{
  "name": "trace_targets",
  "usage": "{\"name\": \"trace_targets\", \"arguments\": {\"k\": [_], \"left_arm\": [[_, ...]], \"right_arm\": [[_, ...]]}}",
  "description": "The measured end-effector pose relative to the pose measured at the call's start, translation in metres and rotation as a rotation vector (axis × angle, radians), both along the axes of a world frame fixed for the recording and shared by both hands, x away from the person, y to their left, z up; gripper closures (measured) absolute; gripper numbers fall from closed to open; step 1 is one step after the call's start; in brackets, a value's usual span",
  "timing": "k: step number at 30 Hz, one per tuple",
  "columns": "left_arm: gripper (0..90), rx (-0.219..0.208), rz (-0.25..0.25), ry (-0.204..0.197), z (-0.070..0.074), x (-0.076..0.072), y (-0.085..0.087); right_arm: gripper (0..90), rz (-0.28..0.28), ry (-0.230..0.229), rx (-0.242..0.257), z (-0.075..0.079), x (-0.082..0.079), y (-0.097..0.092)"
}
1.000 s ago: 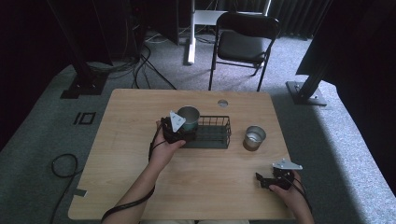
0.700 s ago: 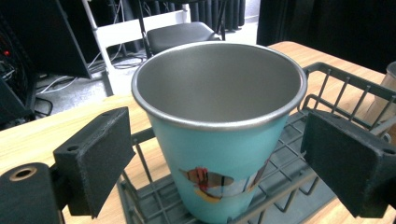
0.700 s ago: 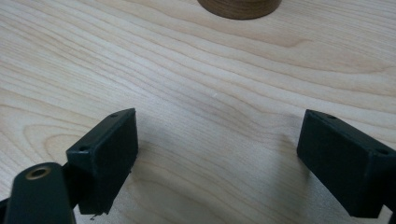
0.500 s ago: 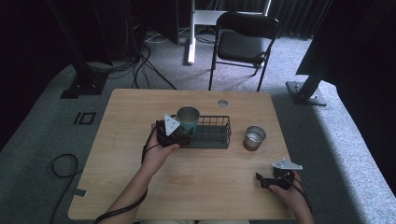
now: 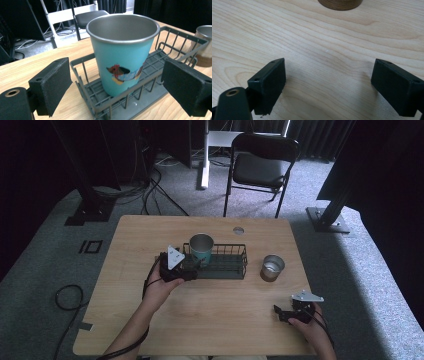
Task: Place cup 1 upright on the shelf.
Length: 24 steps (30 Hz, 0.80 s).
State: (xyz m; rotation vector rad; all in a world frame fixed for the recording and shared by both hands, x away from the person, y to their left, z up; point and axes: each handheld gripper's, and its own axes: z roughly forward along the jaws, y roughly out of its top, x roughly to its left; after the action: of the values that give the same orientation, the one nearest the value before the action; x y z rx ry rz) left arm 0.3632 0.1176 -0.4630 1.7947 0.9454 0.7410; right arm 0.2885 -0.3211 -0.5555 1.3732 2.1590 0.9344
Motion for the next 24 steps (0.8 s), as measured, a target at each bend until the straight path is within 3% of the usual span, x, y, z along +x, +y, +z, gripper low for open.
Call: {"name": "trace_targets", "arguments": {"k": [10, 24], "left_arm": [[10.0, -0.013, 0.013, -0.015, 0.001, -0.01, 0.017], [10.0, -0.013, -0.014, -0.02, 0.0, -0.025, 0.036]], "right_arm": [[12.1, 0.0, 0.0, 0.0, 0.0, 0.0, 0.0], [12.1, 0.0, 0.0, 0.0, 0.0, 0.0, 0.0]]}}
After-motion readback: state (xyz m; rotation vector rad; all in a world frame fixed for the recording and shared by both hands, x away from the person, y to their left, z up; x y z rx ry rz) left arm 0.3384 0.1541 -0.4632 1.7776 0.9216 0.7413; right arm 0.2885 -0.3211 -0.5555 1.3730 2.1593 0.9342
